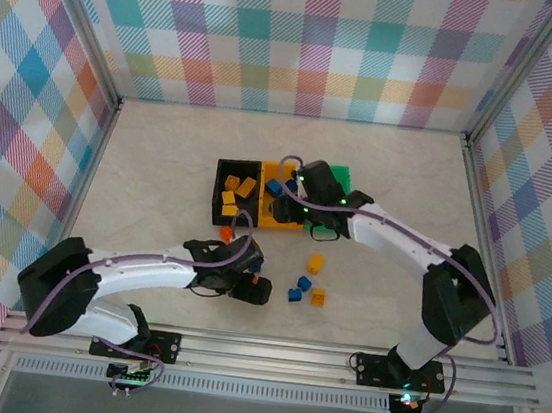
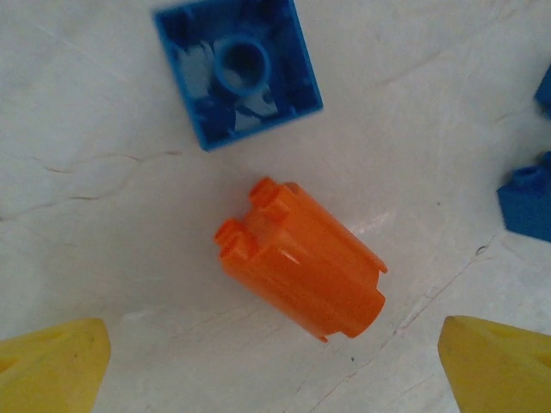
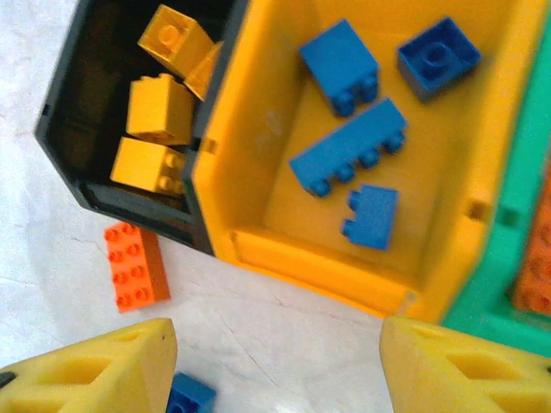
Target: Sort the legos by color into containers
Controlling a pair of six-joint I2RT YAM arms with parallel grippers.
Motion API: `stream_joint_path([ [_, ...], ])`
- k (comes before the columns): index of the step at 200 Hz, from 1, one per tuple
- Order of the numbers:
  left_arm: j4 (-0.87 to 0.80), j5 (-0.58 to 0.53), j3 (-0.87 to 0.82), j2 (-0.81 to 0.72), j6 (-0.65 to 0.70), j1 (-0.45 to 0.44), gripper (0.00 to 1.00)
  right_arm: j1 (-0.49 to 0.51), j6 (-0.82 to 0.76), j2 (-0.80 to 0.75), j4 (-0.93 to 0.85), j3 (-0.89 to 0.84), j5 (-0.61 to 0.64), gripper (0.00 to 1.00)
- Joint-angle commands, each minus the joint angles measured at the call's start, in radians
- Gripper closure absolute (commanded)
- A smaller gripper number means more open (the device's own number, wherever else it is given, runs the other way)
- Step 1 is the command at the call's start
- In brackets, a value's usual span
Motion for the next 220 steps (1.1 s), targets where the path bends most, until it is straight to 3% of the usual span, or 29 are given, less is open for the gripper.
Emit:
stream_joint_path([
  [1, 0.039, -0.009, 0.038, 0.044, 0.013, -0.015, 0.07, -0.017, 0.031, -0.083, 0.058, -0.064, 0.01, 0.35],
  [24, 0.05, -0.012, 0.067, 0.111, 0.022, -0.022, 0.19, -0.033, 0.033, -0.14, 0.056, -0.111, 0.013, 0.35],
  [63, 0.04, -0.055, 0.105, 0.173, 0.044, -0.022, 0.26, -0.047, 0.034, -0.206, 0.059, -0.162, 0.014, 0.35],
  [85, 0.039, -0.063, 0.119, 0.197, 0.059, -0.022, 0.36, -0.053, 0.036, -0.226, 0.062, -0.183, 0.018, 0.35],
  [133, 0.028, -0.083, 0.132, 0.209, 0.069, -0.022, 0.54, -0.062, 0.042, -0.256, 0.074, -0.215, 0.017, 0.35],
  [164, 0.01, -0.087, 0.132, 0.193, 0.065, -0.022, 0.61, -0.066, 0.042, -0.262, 0.076, -0.224, 0.016, 0.35],
  [196, -0.026, -0.085, 0.138, 0.134, 0.053, -0.022, 0.59, -0.07, 0.048, -0.269, 0.081, -0.236, 0.012, 0.35],
  [203, -0.035, -0.083, 0.14, 0.121, 0.05, -0.022, 0.54, -0.072, 0.049, -0.27, 0.081, -0.238, 0.012, 0.35],
  [220, -0.059, -0.095, 0.143, 0.103, 0.044, -0.022, 0.29, -0.076, 0.05, -0.277, 0.086, -0.245, 0.009, 0.34],
])
